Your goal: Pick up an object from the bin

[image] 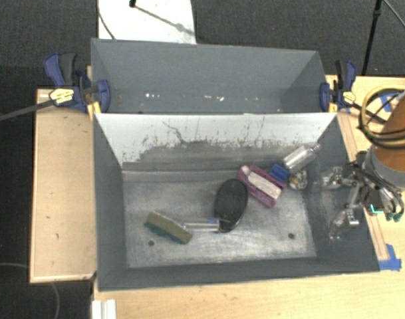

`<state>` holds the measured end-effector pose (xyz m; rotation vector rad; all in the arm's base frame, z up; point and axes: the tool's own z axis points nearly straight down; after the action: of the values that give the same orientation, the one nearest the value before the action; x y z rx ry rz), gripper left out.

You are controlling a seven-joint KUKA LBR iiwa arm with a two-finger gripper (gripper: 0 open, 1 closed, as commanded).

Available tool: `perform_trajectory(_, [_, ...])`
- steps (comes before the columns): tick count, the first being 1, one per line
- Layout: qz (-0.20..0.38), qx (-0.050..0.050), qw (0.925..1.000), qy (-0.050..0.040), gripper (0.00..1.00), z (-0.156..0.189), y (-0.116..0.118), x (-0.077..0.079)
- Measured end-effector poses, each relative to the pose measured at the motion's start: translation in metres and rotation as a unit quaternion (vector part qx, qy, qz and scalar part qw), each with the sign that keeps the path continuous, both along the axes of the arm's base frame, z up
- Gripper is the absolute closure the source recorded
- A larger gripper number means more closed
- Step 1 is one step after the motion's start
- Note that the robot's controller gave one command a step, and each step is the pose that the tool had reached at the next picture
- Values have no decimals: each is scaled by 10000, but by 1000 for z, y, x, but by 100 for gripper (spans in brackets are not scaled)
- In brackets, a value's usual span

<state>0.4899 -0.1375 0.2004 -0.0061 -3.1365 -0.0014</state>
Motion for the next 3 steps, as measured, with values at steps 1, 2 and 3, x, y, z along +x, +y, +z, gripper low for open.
perform_trajectory(1, [-265,-10,9996,-20,0,-120,22,79])
perform_trajectory(2, [390,2,9992,-66,0,-75,76,92])
perform_trajectory(3, [-179,5,9998,-62,0,-75,116,97])
